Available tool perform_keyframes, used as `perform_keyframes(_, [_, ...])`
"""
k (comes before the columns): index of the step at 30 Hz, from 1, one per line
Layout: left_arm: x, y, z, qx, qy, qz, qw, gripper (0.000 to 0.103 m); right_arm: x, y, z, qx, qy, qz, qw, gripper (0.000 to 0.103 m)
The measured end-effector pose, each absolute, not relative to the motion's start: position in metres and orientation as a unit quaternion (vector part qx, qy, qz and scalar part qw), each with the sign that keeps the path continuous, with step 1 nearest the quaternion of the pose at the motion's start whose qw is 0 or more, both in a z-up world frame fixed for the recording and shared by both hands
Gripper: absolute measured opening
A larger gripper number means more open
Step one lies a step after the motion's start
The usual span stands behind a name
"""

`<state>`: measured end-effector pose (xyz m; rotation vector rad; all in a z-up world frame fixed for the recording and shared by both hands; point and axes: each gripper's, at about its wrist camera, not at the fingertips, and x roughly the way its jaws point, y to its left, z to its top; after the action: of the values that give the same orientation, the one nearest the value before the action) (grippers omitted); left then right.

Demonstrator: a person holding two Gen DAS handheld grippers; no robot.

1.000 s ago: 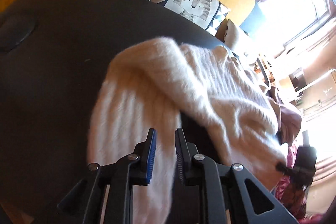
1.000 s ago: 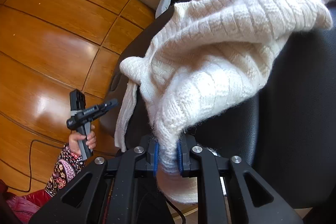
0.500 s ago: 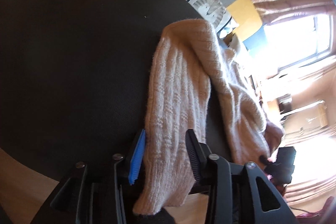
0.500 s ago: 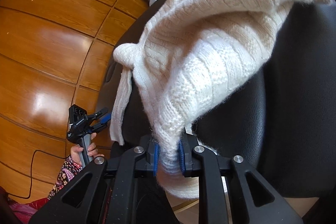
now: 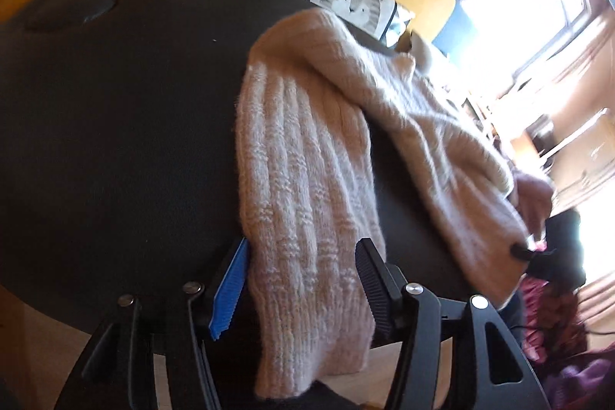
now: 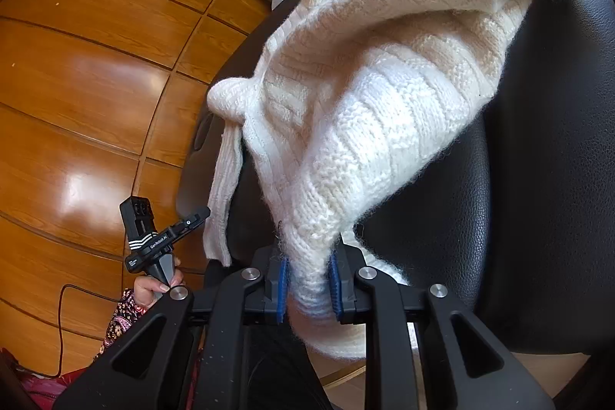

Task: Fold clothes

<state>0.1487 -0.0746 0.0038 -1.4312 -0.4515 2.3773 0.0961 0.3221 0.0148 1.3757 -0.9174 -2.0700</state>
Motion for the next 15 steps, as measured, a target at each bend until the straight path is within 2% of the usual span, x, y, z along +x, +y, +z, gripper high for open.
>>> perform_keyframes(3, [0.153,-0.062,0.006,-0.499,-0.125,0.844,0.151,0.055,0.096,0.324,0.014,0.504,-0.339,-0.756,0.244,0.02])
perform_keyframes(5, [0.15,-0.058,0.006,-0.497,-0.102,0.851,0.133,0.044,0.096,0.325,0.012,0.505,-0.343,-0.754,0.245,0.02])
perform_keyframes(7, [0.142,-0.068,0.001,-0.495,-0.119,0.852,0.122,0.016,0.095,0.324,0.011,0.507,-0.343,-0.752,0.245,0.02])
perform_keyframes(8, [0.139,-0.076,-0.003,-0.495,-0.148,0.847,0.124,0.014,0.095,0.324,0.01,0.508,-0.344,-0.751,0.245,0.02])
perform_keyframes(11, [0.143,-0.1,-0.003,-0.5,-0.166,0.841,0.122,0.011,0.093,0.323,0.009,0.51,-0.343,-0.75,0.246,0.02])
perform_keyframes(15, [0.133,-0.107,0.027,-0.503,-0.091,0.852,0.117,0.01,0.092,0.322,0.008,0.514,-0.339,-0.748,0.248,0.02])
